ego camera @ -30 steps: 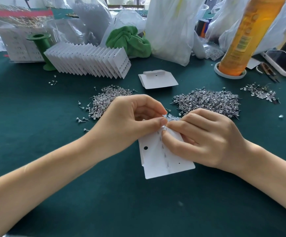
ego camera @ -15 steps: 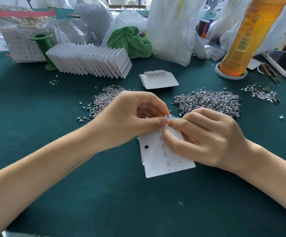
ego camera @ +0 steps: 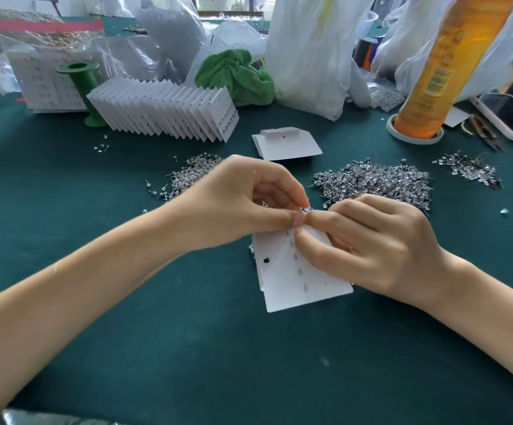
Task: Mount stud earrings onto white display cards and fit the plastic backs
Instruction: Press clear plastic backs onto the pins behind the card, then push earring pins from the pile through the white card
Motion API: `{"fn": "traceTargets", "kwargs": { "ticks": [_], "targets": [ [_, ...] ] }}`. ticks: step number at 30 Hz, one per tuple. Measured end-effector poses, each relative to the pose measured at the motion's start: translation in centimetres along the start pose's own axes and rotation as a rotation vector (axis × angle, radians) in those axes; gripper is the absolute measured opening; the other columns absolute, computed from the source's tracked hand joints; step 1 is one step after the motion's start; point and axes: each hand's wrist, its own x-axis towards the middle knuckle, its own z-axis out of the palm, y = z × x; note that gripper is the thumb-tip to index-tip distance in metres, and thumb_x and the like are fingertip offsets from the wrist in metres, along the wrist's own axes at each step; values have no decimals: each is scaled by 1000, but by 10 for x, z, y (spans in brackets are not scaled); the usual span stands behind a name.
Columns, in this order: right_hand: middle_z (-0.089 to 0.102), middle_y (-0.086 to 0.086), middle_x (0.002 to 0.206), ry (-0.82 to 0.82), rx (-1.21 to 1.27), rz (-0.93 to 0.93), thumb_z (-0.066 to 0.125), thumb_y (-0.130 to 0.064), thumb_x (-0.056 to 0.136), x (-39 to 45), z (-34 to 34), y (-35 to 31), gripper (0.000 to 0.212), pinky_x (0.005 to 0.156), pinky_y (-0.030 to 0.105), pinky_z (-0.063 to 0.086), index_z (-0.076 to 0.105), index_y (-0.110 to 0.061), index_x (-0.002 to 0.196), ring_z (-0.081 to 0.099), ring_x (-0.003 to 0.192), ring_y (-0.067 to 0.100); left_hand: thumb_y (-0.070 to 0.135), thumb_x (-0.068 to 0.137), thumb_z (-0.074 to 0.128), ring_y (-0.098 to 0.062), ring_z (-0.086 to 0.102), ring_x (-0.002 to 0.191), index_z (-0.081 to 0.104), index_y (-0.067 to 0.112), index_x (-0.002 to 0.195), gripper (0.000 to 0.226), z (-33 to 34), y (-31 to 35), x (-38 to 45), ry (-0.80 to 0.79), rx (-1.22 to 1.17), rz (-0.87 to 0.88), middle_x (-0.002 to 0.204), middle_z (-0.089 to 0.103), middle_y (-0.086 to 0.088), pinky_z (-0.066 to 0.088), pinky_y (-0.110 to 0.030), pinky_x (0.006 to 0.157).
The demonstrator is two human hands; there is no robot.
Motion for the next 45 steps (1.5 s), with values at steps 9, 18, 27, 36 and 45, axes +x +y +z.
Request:
{"fn": "traceTargets", "kwargs": {
  "ticks": [9, 18, 27, 36, 45],
  "targets": [
    [72, 8, 75, -3, 392, 707, 63, -31, 88, -6, -6, 2, 29, 51, 38, 47, 70, -6, 101, 60, 53, 26, 18, 80, 70, -6, 67, 73, 72, 15, 89, 10, -37, -14, 2, 192, 203, 44, 81, 73, 6, 51, -13, 70],
    [64, -20, 105, -67, 587, 973, 55, -54, 77, -3, -7, 3, 43, 66, 35, 46, 71, -24, 103, 63, 73, 27, 25, 78, 75, -1, 63, 71, 73, 27, 83, 6, -39, -34, -16, -143, 429, 72, 78, 70, 18, 45, -14, 65],
    [72, 10, 86, 8, 658, 887, 65, -39, 77, -8, -4, 1, 50, 55, 46, 51, 62, 10, 90, 65, 73, 33, 20, 79, 75, -9, 63, 80, 74, 29, 85, 11, -38, -38, -19, -179, 449, 147, 84, 69, 17, 45, -16, 68],
    [68, 13, 73, 53, 620, 831, 70, -22, 78, -10, -2, 0, 30, 51, 37, 44, 61, 7, 77, 61, 72, 22, 20, 79, 74, -13, 63, 76, 74, 22, 83, 4, -34, -41, -18, -164, 426, 178, 85, 68, 10, 50, -25, 69],
    [66, -6, 72, 80, 619, 807, 72, -28, 81, -10, -3, 0, 32, 49, 25, 45, 61, 2, 75, 61, 65, 12, 14, 84, 69, -16, 61, 77, 70, 19, 87, 7, -31, -41, -17, -77, 377, 180, 87, 65, 8, 48, -24, 69]
  ]
}}
